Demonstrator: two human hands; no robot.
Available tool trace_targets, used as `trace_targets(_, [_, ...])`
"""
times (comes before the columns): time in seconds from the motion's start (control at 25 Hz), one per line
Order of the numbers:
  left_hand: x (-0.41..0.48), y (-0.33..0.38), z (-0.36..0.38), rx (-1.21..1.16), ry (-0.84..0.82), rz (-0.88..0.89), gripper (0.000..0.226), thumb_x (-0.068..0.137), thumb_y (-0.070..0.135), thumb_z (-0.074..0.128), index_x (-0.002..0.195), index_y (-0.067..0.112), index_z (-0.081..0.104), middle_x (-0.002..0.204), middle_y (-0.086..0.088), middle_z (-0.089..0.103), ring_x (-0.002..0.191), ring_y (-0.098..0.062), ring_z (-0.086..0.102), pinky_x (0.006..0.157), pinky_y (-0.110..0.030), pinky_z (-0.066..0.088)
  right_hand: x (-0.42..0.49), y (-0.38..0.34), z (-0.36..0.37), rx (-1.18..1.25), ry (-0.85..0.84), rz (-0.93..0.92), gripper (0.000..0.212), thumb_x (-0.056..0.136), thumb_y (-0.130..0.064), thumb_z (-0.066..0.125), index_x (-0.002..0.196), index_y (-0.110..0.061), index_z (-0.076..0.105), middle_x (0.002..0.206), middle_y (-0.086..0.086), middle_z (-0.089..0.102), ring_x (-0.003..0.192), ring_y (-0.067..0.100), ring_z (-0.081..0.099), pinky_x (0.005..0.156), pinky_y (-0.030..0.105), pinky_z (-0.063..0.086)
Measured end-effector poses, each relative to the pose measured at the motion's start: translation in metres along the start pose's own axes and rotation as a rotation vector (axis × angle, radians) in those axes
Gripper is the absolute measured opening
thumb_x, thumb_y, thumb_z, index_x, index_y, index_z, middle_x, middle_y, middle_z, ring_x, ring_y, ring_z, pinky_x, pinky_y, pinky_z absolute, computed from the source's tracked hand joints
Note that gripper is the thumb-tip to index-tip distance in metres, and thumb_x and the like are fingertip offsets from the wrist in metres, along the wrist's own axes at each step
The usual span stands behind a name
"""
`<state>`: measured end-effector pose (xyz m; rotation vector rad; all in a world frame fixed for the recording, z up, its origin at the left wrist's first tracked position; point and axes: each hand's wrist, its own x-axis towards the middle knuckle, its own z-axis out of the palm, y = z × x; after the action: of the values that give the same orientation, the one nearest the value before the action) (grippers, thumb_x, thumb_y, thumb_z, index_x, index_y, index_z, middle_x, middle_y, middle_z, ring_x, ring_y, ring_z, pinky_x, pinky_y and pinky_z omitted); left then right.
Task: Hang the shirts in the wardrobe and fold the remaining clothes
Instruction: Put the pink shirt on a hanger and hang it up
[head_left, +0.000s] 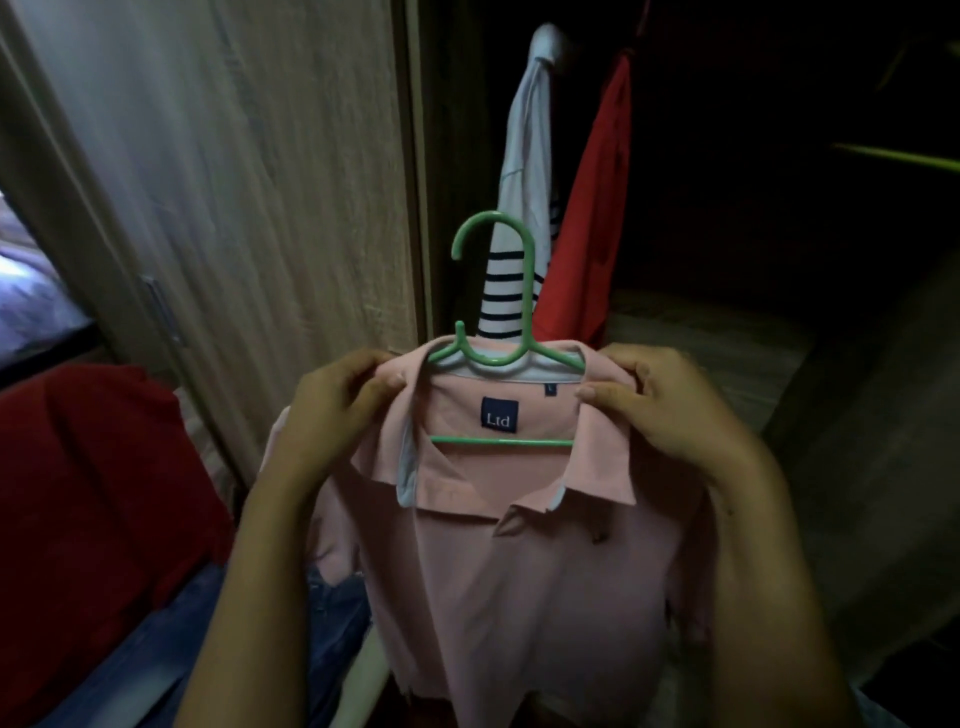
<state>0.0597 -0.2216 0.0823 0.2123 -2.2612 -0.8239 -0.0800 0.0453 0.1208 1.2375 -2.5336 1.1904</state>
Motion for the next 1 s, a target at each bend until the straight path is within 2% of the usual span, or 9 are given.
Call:
trace_targets(0.08, [0.0,0.002,0.008,0.008,0.003,0.012,0.031,0.078,0.049,0.047,0.086,0.024,0.064,0.068,0.012,0.062,0.064,0.015,0.052,0.059,-0.005,0.036,-0.003,0.002,-0.004,0.012,-0.033,0.036,0.02,0.077,-0.037,0.066,0.076,-0.018,0.065,0.066,-0.006,0.063,0.063,0.013,0.057,0.059,0.036,0.045])
trace_targets(0.2, [-0.001,0.006,0.028,-0.016,-0.02,-0.005,0.029,0.077,0.053,0.047,0.083,0.028,0.061,0.065,0.012,0.059,0.063,0.01,0.053,0.059,-0.009,0.038,-0.012,0.005,-0.015,-0.029,-0.06,0.114,0.01,0.084,-0.024,0.068,0.078,-0.016,0.067,0.073,0.0,0.066,0.07,0.02,0.061,0.061,0.035,0.047])
trace_targets(0.36, [-0.002,0.003,0.061,-0.033,-0.161,0.015,0.035,0.081,0.046,0.053,0.108,0.026,0.066,0.1,0.008,0.067,0.091,-0.005,0.06,0.082,-0.026,0.047,-0.036,0.022,-0.026,-0.094,-0.034,0.292,0.018,0.084,-0.028,0.067,0.067,-0.025,0.061,0.066,-0.005,0.061,0.065,0.016,0.058,0.061,0.035,0.046])
trace_targets(0.44, [-0.003,0.004,0.077,-0.037,-0.196,0.044,0.034,0.083,0.037,0.055,0.114,0.026,0.064,0.111,0.009,0.064,0.102,-0.009,0.059,0.089,-0.025,0.044,-0.051,0.036,-0.034,-0.124,0.026,0.404,0.019,0.08,-0.035,0.069,0.066,-0.025,0.062,0.064,-0.004,0.062,0.065,0.019,0.059,0.064,0.04,0.05])
trace_targets(0.56, [-0.012,0.01,0.102,-0.11,-0.303,0.035,0.032,0.086,0.032,0.054,0.117,0.026,0.062,0.115,0.01,0.062,0.103,-0.009,0.058,0.088,-0.023,0.044,-0.078,0.047,-0.046,-0.185,0.141,0.573,0.021,0.075,-0.043,0.067,0.07,-0.024,0.063,0.068,-0.002,0.064,0.071,0.026,0.062,0.068,0.045,0.052])
trace_targets(0.64, [-0.02,0.014,0.114,-0.167,-0.374,0.027,0.029,0.09,0.025,0.056,0.118,0.024,0.062,0.117,0.006,0.063,0.106,-0.009,0.058,0.093,-0.029,0.047,-0.093,0.048,-0.046,-0.277,0.224,0.707,0.02,0.079,-0.042,0.067,0.075,-0.023,0.062,0.08,0.004,0.067,0.081,0.032,0.063,0.073,0.043,0.052])
trace_targets(0.76, [-0.026,0.022,0.12,-0.251,-0.417,0.049,0.025,0.091,0.02,0.057,0.115,0.022,0.064,0.115,0.004,0.065,0.107,-0.007,0.059,0.096,-0.034,0.048,-0.103,0.04,-0.033,-0.411,0.389,0.9,0.025,0.083,-0.039,0.064,0.099,-0.02,0.065,0.101,0.012,0.067,0.095,0.035,0.061,0.074,0.035,0.044])
trace_targets(0.88, [-0.019,0.041,0.119,-0.328,-0.426,0.093,0.022,0.092,0.019,0.056,0.112,0.025,0.064,0.11,0.009,0.066,0.103,-0.002,0.06,0.093,-0.028,0.049,-0.105,0.034,-0.021,-0.338,0.513,1.026,0.03,0.085,-0.033,0.062,0.112,-0.02,0.063,0.111,0.013,0.065,0.101,0.036,0.06,0.08,0.038,0.045])
trace_targets(1.0, [-0.004,0.06,0.112,-0.403,-0.407,0.137,0.021,0.092,0.018,0.055,0.111,0.024,0.065,0.108,0.01,0.066,0.101,-0.004,0.061,0.089,-0.029,0.051,-0.105,0.028,-0.016,-0.18,0.609,1.032,0.027,0.088,-0.021,0.059,0.114,-0.018,0.062,0.112,0.013,0.065,0.102,0.034,0.06,0.085,0.039,0.047])
